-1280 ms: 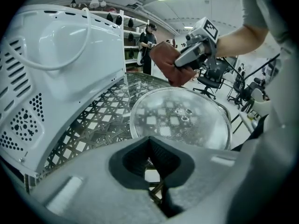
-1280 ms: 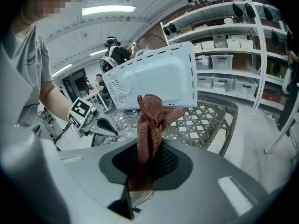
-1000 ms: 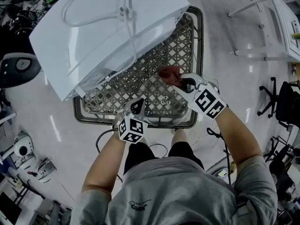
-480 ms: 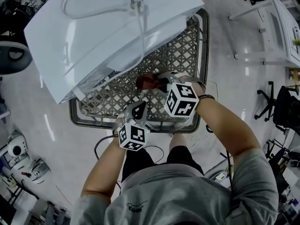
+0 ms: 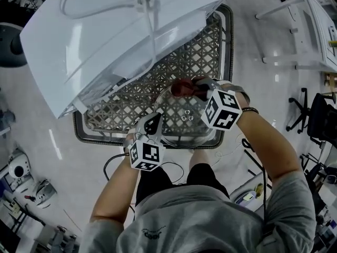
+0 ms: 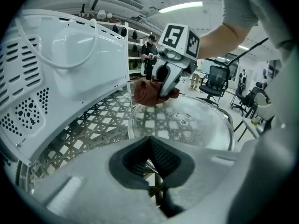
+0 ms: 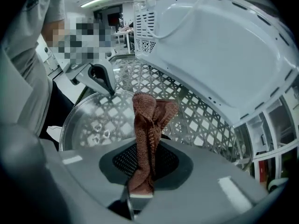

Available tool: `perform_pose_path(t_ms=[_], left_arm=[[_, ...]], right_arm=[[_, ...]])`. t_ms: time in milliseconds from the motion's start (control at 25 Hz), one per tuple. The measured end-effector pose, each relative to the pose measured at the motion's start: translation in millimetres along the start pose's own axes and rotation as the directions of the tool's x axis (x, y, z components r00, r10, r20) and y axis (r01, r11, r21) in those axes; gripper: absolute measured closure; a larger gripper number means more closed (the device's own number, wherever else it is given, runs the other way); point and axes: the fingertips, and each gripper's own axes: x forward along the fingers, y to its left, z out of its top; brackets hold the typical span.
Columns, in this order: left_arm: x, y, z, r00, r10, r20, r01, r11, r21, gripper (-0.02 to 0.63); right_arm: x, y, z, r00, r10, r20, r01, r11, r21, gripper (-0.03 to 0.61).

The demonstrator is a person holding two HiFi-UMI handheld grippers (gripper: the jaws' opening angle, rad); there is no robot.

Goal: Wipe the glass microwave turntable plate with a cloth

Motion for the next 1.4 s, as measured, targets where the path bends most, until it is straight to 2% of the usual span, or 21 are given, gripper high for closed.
perform_pose_path(t_ms=[280, 480, 600, 800, 1000, 1200, 1400], left_arm=[[-1, 0, 1, 1.0, 0.001, -0.001, -0.001, 1.0, -0.006, 0.615], [0, 0, 1, 1.0, -0.002, -0.001, 0.002, 1.0, -0.01, 0.615], [0, 0, 1, 1.0, -0.006, -0.001, 0.006, 1.0, -0.012, 0.615], [0, -1, 1, 1.0, -0.01, -0.002, 0.01, 1.0, -0.017, 0.615], [0, -1, 1, 1.0, -0.017, -0.003, 0.017, 1.0, -0.02, 0.615], [1, 0, 1, 1.0, -0.015, -0.003, 0.015, 1.0, -0.016, 0.615], [0, 0, 1, 1.0, -0.017, -0.004, 0.017, 1.0, -0.019, 0.615]], right_arm=[[-24, -2, -54, 0.997, -0.012, -0.08, 0.017, 0.998, 0.057, 0.503], [-28, -4, -62, 0.997, -0.023, -0.075, 0.03, 0.995, 0.096, 0.505], [-28, -2, -45, 0.999, -0.025, -0.032, 0.028, 0.996, 0.087, 0.505], [-8, 28, 28, 0.994, 0.042, 0.104, -0.046, 0.998, 0.035, 0.505], [23, 52, 86, 0.988, 0.086, 0.131, -0.081, 0.996, -0.045, 0.505], [37, 53, 96, 0.991, 0.082, 0.105, -0.074, 0.995, -0.074, 0.505], [31, 51, 80, 0.993, 0.086, 0.076, -0.081, 0.995, -0.066, 0.505]])
